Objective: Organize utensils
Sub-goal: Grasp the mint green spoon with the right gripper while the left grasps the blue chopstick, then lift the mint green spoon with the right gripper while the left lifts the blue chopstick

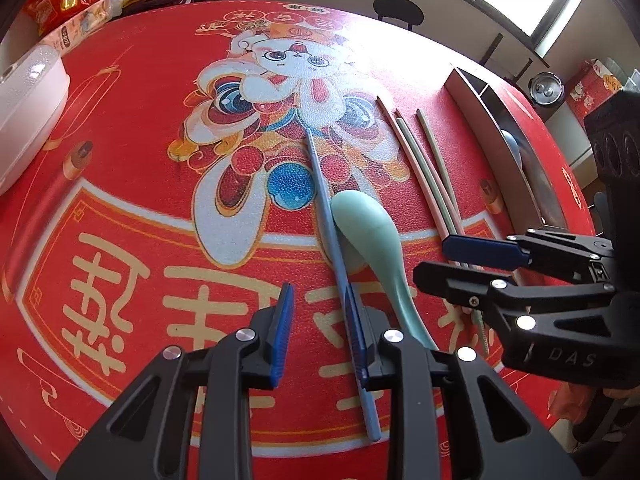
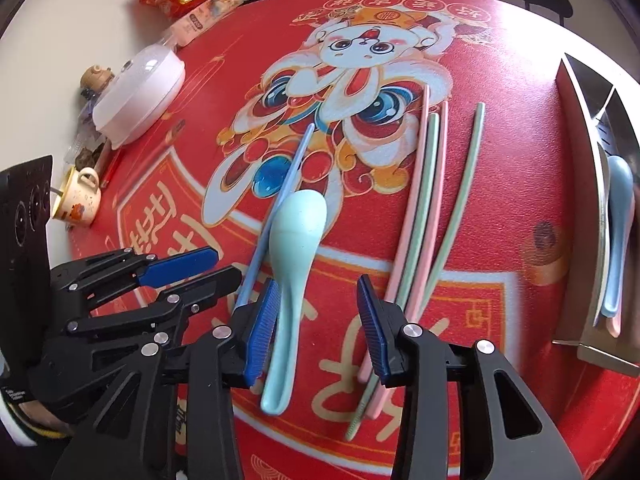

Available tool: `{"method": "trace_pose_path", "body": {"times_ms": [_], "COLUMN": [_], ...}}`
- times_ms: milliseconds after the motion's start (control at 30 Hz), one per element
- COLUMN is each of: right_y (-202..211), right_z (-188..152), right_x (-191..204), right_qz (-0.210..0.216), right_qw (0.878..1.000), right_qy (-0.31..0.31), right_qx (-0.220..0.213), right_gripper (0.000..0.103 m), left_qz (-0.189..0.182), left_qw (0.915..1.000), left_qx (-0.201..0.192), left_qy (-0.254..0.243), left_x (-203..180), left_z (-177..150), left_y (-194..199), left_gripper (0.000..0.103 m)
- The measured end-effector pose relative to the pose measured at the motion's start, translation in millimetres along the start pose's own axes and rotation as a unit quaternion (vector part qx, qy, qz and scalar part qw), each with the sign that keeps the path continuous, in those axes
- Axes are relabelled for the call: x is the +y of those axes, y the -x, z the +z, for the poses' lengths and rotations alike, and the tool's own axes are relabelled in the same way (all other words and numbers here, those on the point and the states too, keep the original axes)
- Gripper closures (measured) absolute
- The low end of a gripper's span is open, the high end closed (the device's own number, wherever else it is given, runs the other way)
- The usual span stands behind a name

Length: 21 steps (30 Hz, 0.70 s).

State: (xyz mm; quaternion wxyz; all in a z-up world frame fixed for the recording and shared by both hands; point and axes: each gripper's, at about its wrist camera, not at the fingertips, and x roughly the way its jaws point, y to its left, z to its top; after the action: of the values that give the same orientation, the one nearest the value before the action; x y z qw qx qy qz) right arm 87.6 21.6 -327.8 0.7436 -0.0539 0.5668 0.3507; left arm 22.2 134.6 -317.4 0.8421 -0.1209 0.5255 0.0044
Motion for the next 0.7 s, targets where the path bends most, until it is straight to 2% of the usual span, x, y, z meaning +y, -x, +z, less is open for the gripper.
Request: {"method": "trace_pose_path", "body": {"times_ms": [367,467,700], "right_y": [-21,-24,-23], "right_z": [3,4,2], "right_x": [16,19,20], "right_qz": [0.002,-0.002,-0.011], "right_qw": [1.000,0.999,0.999], "right_qy": [0.024,0.032,0.044], "right_qx": [0.017,0.020,0.021], "right_gripper": [0.071,0.080,0.085], "left_qz": [0.002,0.002,-0.001], "left_qw": [0.9999,0.9999,0.9999], "left_qx": [-0.005,-0.005,-0.003], "left_qy": [0.012,0.014,0.017], "left_x": [11,12,12], "left_z": [-5,-6,-5], "left_y": [7,9,7], "left_gripper": [0.077,0.077,0.078]}}
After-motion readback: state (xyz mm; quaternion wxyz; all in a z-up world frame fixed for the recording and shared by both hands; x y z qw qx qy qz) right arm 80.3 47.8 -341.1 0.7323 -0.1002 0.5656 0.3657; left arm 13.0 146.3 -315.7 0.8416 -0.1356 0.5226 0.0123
